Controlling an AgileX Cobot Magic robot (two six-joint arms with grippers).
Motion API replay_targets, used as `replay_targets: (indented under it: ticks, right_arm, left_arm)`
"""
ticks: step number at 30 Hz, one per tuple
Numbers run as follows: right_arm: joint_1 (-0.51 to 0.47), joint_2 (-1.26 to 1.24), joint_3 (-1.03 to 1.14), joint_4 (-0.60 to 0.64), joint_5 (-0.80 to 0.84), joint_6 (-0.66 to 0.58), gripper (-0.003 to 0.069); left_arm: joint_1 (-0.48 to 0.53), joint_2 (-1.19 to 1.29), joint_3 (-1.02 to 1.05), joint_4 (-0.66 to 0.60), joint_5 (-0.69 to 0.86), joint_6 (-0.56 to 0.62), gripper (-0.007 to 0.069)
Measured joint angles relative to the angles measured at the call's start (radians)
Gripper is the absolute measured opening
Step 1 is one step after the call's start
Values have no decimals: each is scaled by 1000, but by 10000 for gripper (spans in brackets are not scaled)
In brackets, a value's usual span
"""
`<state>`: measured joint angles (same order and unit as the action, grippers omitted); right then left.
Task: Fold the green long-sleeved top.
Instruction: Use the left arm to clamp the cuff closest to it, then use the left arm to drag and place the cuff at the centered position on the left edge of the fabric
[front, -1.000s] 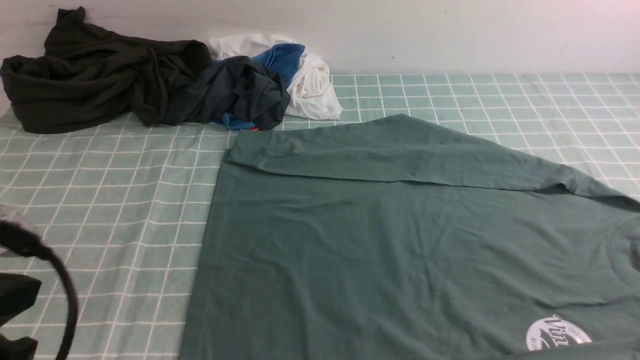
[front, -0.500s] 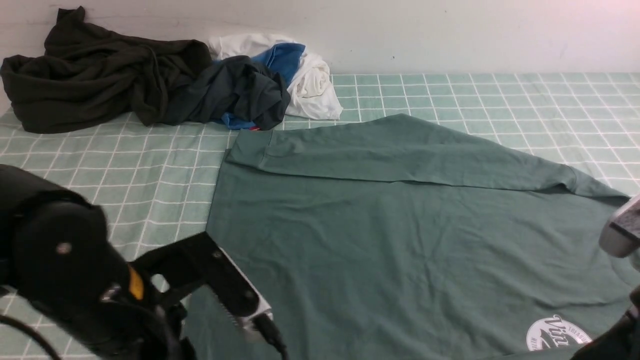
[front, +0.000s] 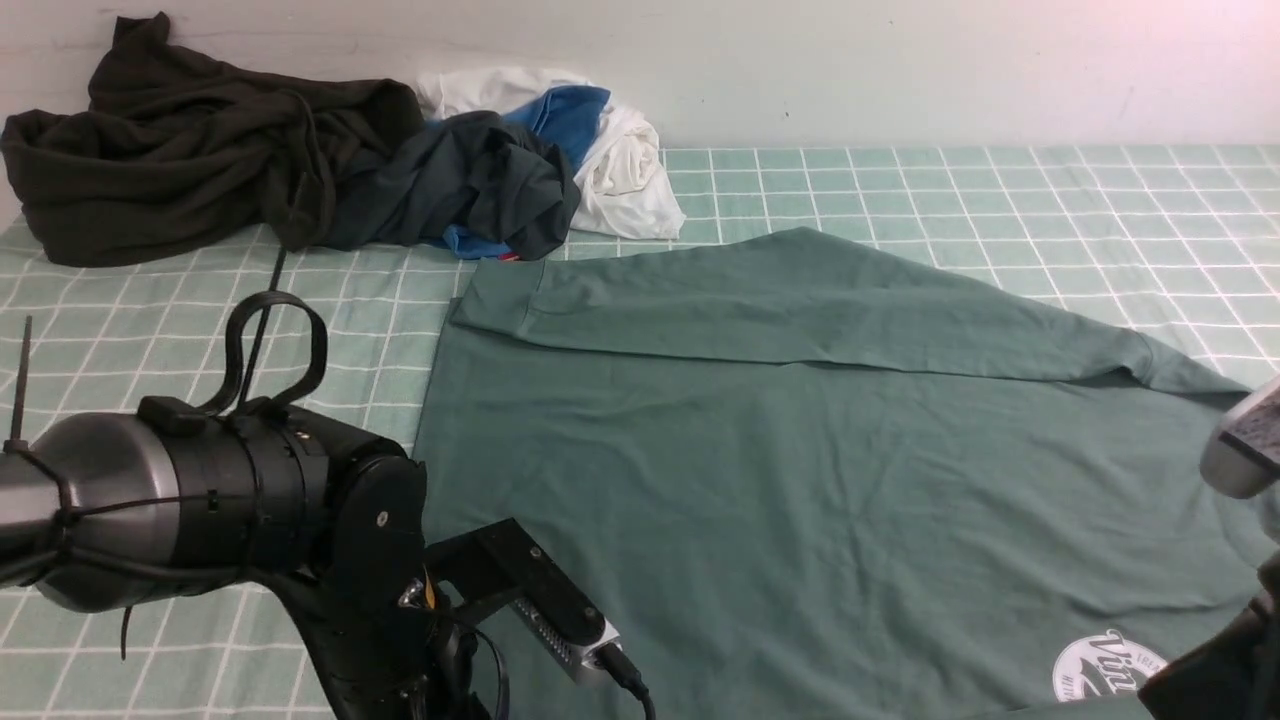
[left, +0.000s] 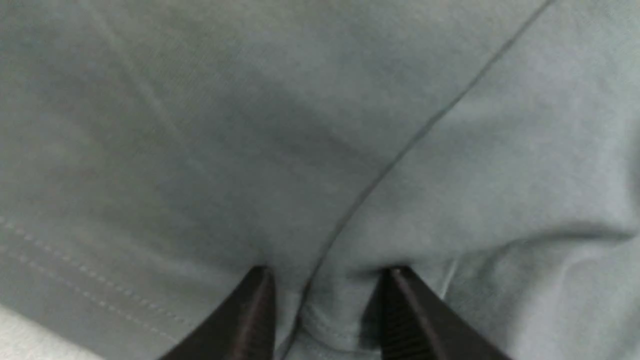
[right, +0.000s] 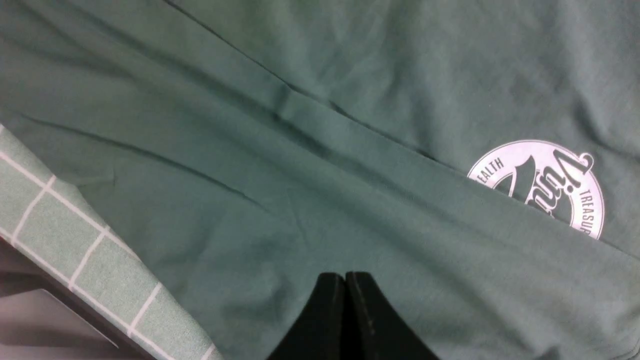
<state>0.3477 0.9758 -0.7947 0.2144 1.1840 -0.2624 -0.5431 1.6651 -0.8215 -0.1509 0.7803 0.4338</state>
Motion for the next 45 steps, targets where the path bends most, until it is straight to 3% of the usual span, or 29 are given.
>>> replay_targets:
  ticks: [5, 8, 11, 19, 26, 29, 33, 40, 45]
  right_arm:
    - [0, 0, 0, -9, -21, 0, -14]
    - [0, 0, 0, -19, -28, 1, -14]
    - [0, 0, 7, -41, -43, 26, -14]
    - [0, 25, 189, -281, -166, 341, 20]
    - [0, 123, 217, -349, -263, 495, 193]
    - [-40, 205, 217, -392, -330, 570, 328]
    - [-108, 290, 217, -407, -353, 590, 410]
    - [-138, 352, 196, -420, -410, 612, 435]
    - [-218, 395, 185, -454, -411, 648, 437]
  left_arm:
    - [0, 3, 0, -55, 30, 73, 84]
    - [0, 7, -11, -63, 67, 91, 31]
    - [0, 12, -45, -55, 117, 91, 29]
    - [0, 13, -302, 37, 329, 29, 29]
    - [0, 14, -477, 70, 368, 10, 29]
    - [0, 16, -559, 103, 371, 9, 29]
    - [0, 34, -631, 130, 371, 9, 29]
    - [0, 116, -736, 167, 373, 9, 29]
    - [0, 162, -814, 196, 376, 9, 29]
